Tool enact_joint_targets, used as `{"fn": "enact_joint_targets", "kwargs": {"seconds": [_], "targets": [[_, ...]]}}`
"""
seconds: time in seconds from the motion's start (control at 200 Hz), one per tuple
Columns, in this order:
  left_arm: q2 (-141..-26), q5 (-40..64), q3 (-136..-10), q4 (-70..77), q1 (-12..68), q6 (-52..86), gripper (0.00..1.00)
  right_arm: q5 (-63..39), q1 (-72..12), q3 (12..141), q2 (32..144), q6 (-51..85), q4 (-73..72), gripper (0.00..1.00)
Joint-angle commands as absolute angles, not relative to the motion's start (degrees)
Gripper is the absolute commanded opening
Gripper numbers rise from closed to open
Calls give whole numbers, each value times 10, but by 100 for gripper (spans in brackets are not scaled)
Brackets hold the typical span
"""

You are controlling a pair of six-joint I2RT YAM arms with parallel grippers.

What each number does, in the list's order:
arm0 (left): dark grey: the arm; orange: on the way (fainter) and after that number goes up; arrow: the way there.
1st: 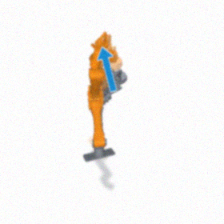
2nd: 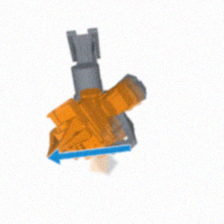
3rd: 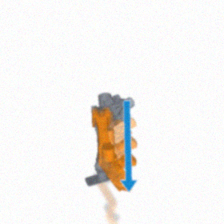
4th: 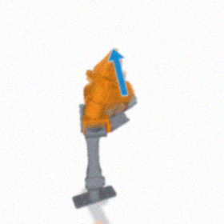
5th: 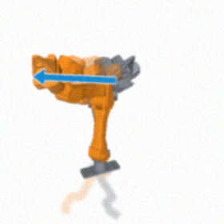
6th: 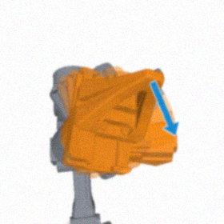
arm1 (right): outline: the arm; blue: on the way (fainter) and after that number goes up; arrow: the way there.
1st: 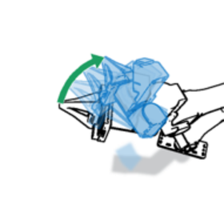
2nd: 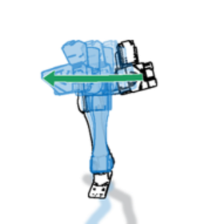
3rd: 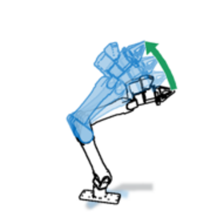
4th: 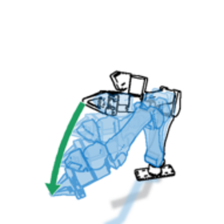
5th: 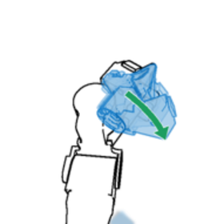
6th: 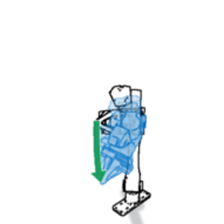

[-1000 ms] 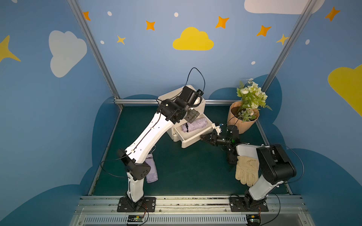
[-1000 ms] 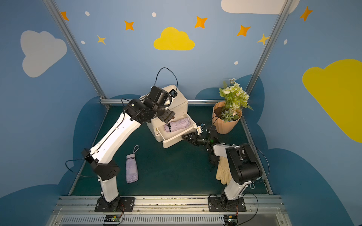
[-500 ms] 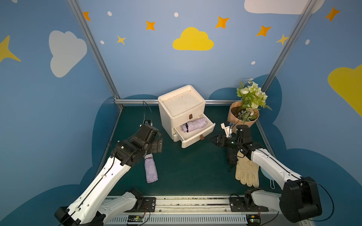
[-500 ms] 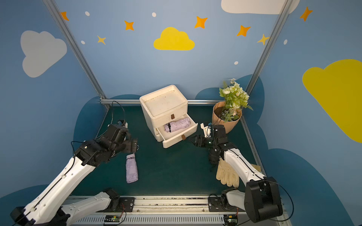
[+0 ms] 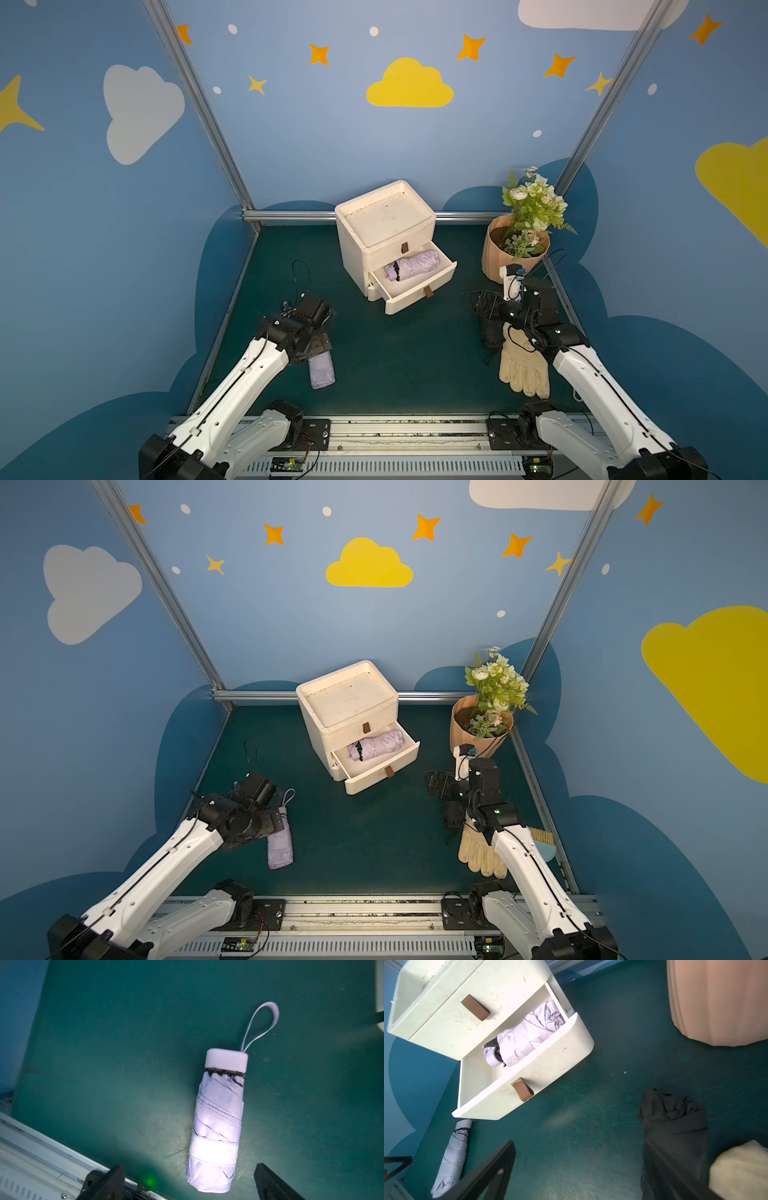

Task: Place the umbrella in the drawer by color
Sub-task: Pick up the umbrella from the center of the board.

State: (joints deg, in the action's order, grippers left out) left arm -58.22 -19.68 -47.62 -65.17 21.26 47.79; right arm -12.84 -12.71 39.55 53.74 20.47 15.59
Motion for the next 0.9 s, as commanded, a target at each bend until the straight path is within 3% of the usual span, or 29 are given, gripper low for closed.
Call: {"fn": "enact_joint_targets", "kwargs": {"seconds": [0.0,0.616,0.661,0.831,0.891], "targets": [[-619,-140,-458,-627,193,496,100,-111,-120,388,532,195,172,98],[-803,-33,-408,-442,170,420,98,-129,-115,388,552,208,168,98],[-817,-36,-411,-440,170,415,96,-129,-116,388,553,209,168,98],[-844,-38,-415,-432,170,404,72,-129,-115,389,554,210,169,98],[-847,-43,-414,-434,171,403,69,-128,-114,388,553,210,168,98]]}}
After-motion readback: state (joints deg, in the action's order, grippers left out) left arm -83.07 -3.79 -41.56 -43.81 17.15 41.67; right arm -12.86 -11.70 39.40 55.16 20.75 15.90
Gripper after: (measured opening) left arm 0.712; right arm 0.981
